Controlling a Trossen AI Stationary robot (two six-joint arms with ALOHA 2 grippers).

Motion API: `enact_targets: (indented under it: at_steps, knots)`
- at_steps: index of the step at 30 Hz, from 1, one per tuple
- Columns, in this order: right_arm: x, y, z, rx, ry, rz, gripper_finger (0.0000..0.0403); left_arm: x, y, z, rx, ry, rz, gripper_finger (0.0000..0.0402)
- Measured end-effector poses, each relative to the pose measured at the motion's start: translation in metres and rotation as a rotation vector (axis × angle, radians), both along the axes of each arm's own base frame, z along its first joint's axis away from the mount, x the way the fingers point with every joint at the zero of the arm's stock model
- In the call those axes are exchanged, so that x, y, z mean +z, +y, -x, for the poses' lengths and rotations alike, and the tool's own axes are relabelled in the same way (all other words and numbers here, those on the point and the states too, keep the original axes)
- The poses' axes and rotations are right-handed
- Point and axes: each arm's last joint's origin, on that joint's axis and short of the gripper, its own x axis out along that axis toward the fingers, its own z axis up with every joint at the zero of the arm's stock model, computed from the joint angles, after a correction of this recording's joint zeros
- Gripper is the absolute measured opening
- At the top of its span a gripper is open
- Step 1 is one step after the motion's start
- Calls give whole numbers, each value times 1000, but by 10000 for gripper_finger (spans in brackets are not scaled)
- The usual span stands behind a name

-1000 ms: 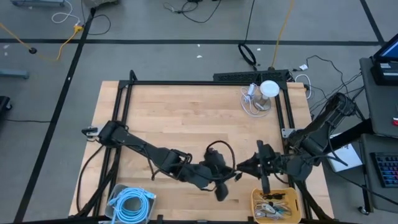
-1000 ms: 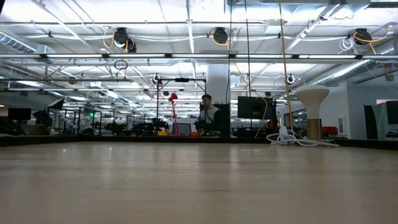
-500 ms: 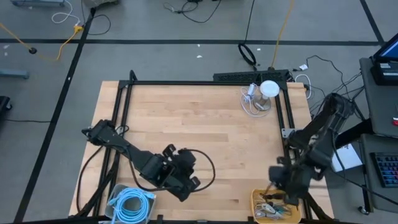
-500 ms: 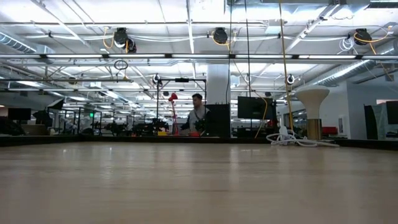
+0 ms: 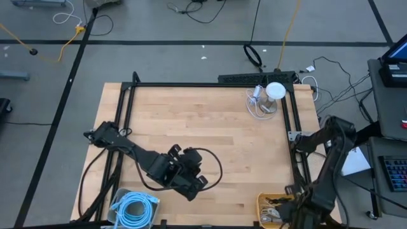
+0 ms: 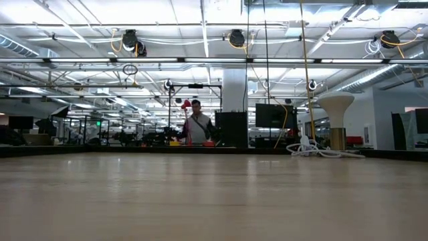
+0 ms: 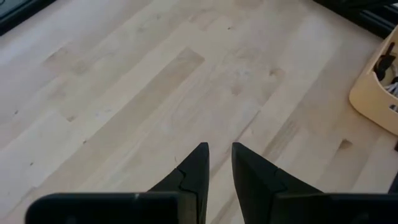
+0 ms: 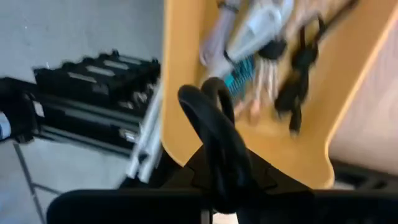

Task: Pick & Place USB Port
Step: Put the black charger cable into the yellow bin

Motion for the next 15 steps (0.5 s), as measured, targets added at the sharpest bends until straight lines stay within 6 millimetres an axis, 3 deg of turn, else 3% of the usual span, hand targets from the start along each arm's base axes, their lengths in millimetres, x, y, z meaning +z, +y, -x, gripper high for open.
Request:
enact_targets:
  at_steps: [15]
  knots:
    - [-9,17,-12,-1,-65,12,19,0,3,-3,2,-2,22,72]
